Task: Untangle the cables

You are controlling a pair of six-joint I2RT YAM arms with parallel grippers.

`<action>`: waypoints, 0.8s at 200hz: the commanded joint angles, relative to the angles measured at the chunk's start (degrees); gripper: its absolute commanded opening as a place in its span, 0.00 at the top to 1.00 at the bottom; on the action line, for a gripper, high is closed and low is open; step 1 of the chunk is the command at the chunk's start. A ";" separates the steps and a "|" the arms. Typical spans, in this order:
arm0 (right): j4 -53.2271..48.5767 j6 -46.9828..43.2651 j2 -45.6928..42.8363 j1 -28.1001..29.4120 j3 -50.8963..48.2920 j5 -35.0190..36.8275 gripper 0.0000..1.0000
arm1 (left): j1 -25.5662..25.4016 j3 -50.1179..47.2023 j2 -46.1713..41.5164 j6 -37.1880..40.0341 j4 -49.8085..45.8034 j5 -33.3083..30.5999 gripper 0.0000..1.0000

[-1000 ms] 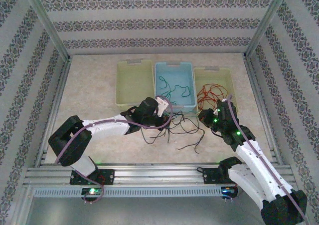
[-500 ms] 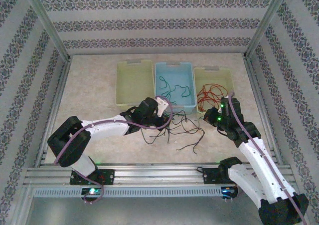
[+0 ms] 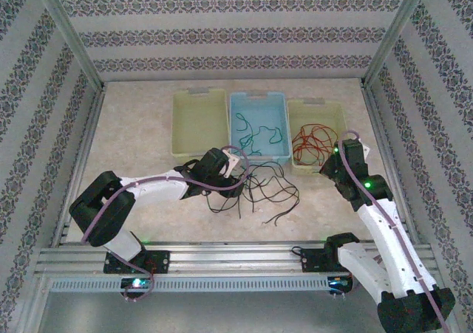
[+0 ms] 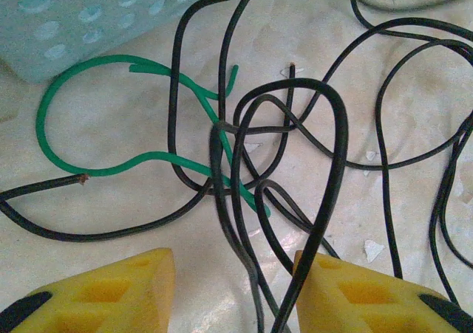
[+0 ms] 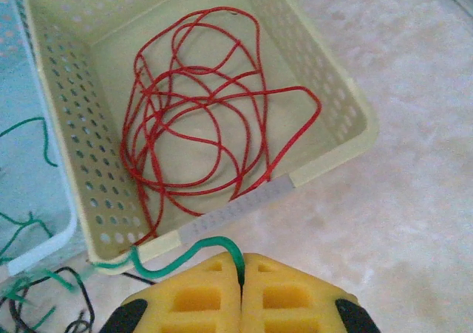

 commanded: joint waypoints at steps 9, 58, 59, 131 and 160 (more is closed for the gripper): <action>-2.72 -2.59 -0.47 0.16 2.62 6.84 1.00 | 0.05 1.23 0.43 -0.18 -2.05 -0.25 0.55; -0.94 -10.20 -2.62 0.35 6.53 10.64 1.00 | 0.05 1.55 -0.25 -0.32 -1.46 -0.58 0.41; -0.59 -10.16 -2.86 0.30 6.43 10.32 1.00 | 0.05 1.56 -0.35 -0.33 -1.47 -0.61 0.40; 22.55 2.82 12.15 3.67 6.96 -4.62 1.00 | 0.18 -0.14 -12.01 -8.29 1.06 -16.59 0.01; 29.49 6.30 26.14 5.57 12.49 -5.47 1.00 | 1.46 2.34 -15.01 -12.51 -8.52 -30.33 0.01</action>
